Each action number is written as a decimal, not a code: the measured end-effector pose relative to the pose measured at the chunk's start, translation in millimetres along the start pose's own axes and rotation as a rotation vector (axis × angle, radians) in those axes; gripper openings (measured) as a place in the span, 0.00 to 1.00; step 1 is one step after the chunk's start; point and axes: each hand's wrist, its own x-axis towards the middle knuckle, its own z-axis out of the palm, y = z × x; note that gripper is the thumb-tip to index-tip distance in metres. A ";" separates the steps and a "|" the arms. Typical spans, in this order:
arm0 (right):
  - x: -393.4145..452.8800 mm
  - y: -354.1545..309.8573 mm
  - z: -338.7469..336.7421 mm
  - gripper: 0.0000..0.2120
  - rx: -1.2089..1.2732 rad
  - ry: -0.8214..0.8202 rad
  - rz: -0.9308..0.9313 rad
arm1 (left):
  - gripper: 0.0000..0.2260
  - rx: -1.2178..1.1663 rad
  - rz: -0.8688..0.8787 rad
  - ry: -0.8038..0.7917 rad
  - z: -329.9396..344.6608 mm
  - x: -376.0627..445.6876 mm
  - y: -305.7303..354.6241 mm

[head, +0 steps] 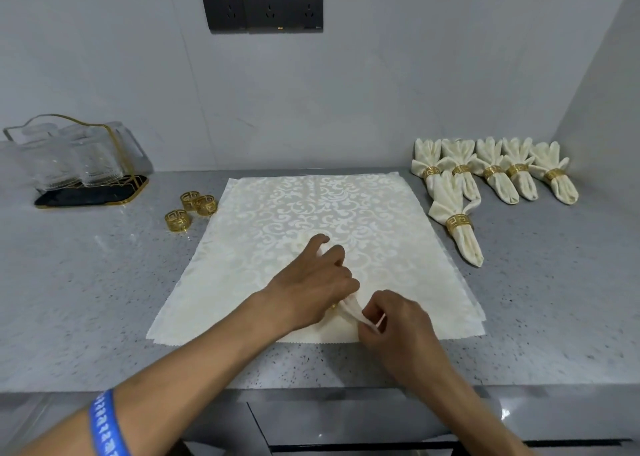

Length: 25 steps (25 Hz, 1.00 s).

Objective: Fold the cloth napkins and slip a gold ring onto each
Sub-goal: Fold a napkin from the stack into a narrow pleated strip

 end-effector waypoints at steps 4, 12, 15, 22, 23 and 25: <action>-21.4 -12.4 14.2 0.11 0.091 0.085 0.066 | 0.25 -0.274 -0.285 0.221 29.2 -33.8 7.0; 67.3 -11.4 -10.4 0.22 0.491 -0.185 0.065 | 0.17 -0.966 -0.645 0.270 39.6 -22.6 1.5; 73.3 -6.3 -12.2 0.20 0.621 -0.187 0.077 | 0.14 -1.090 -0.672 0.315 37.0 -13.0 -3.7; 54.8 22.5 -0.8 0.08 0.432 0.082 0.001 | 0.07 -0.975 -0.761 0.324 42.7 -29.5 -2.8; 51.3 30.0 1.5 0.09 0.324 0.148 -0.042 | 0.06 -0.947 -0.772 0.308 44.2 -31.4 -0.9; 43.8 41.2 6.5 0.11 0.116 0.223 -0.134 | 0.05 -0.900 -0.787 0.288 48.9 -35.1 2.6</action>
